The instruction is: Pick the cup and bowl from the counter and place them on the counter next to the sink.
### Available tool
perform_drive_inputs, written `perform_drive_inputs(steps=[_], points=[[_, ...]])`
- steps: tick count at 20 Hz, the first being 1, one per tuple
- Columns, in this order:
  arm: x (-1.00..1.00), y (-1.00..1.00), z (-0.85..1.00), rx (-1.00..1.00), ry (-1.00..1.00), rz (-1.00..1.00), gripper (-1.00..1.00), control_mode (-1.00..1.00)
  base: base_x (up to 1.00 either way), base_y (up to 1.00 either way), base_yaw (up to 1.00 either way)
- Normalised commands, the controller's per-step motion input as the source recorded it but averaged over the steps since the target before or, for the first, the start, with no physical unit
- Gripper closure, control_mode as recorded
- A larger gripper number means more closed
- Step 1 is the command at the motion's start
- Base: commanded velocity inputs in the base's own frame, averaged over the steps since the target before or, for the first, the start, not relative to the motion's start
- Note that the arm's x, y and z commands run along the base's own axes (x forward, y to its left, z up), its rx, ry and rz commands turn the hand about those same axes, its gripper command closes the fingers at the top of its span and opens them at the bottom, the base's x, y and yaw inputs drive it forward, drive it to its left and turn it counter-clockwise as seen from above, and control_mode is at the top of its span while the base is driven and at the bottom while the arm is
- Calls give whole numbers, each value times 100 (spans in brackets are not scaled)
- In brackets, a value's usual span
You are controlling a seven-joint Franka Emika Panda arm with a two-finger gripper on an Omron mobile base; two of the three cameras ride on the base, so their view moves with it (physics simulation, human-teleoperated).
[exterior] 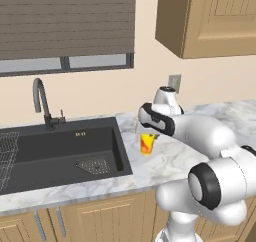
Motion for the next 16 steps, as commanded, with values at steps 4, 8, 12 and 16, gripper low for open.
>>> perform_drive_inputs(steps=[4,8,12,16], points=[[5,0,-56,0,0,-1,100,-100,0,0,0],[0,0,-51,0,0,0,100,-100,0,0,0],[0,0,-47,0,0,-1,100,-100,0,0,0],[-1,0,-20,0,0,0,100,-100,0,0,0]])
